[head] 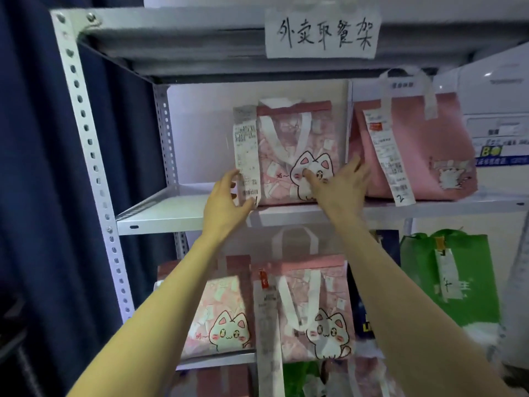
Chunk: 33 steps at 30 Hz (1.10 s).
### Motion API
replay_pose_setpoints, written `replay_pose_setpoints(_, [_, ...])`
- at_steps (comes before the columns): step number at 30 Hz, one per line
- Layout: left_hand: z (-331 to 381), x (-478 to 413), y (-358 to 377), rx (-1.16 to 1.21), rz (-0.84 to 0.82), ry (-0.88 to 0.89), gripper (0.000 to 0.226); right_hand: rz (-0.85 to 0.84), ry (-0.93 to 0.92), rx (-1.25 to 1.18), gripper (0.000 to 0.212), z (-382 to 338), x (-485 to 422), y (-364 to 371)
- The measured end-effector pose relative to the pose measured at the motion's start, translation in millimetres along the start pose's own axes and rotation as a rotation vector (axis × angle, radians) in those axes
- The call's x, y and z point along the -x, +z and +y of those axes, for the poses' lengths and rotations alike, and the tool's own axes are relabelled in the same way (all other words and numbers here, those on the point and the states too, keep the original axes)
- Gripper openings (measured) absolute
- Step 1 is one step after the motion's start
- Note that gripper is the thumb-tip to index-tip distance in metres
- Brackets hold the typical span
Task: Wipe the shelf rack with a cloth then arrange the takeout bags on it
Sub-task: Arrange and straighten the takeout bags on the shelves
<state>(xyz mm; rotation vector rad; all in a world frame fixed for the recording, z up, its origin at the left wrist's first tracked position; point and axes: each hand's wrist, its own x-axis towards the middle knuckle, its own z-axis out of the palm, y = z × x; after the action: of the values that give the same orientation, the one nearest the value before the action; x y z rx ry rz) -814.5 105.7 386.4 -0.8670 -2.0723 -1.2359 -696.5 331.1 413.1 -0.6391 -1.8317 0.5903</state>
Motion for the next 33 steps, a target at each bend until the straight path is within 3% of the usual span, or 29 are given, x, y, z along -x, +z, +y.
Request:
replay_pose_setpoints(5, [4,-8,-2,0.097,-0.018,-0.011,0.077,-0.159,0.045,-0.134,0.132,-6,-18,-1])
replay_pose_setpoints(10, [5,-4,-12,0.037,-0.045,-0.022,0.081,-0.282,0.035,-0.245,0.088,-15,3,3])
replay_pose_setpoints(13, [-14,2,-50,-0.018,0.031,-0.044,0.077,-0.373,-0.028,-0.271,0.085,-49,28,25])
replay_pose_setpoints(17, [-51,18,-114,-0.084,0.079,-0.165,0.093,-0.481,-0.18,-0.281,0.083,-107,67,57])
replay_pose_setpoints(21, [-68,29,-146,-0.14,0.043,-0.193,0.101,-0.492,-0.215,-0.272,0.083,-132,88,75])
replay_pose_setpoints(27, [-63,38,-133,-0.358,0.17,-0.143,0.1,-0.521,-0.226,-0.274,0.096,-124,89,58])
replay_pose_setpoints(30, [-36,41,-107,-0.381,0.277,-0.002,0.09,-0.475,-0.25,-0.298,0.098,-102,79,28])
replay_pose_setpoints(33, [10,37,-62,-0.321,0.321,0.171,0.076,-0.333,-0.284,-0.302,0.081,-69,57,-9])
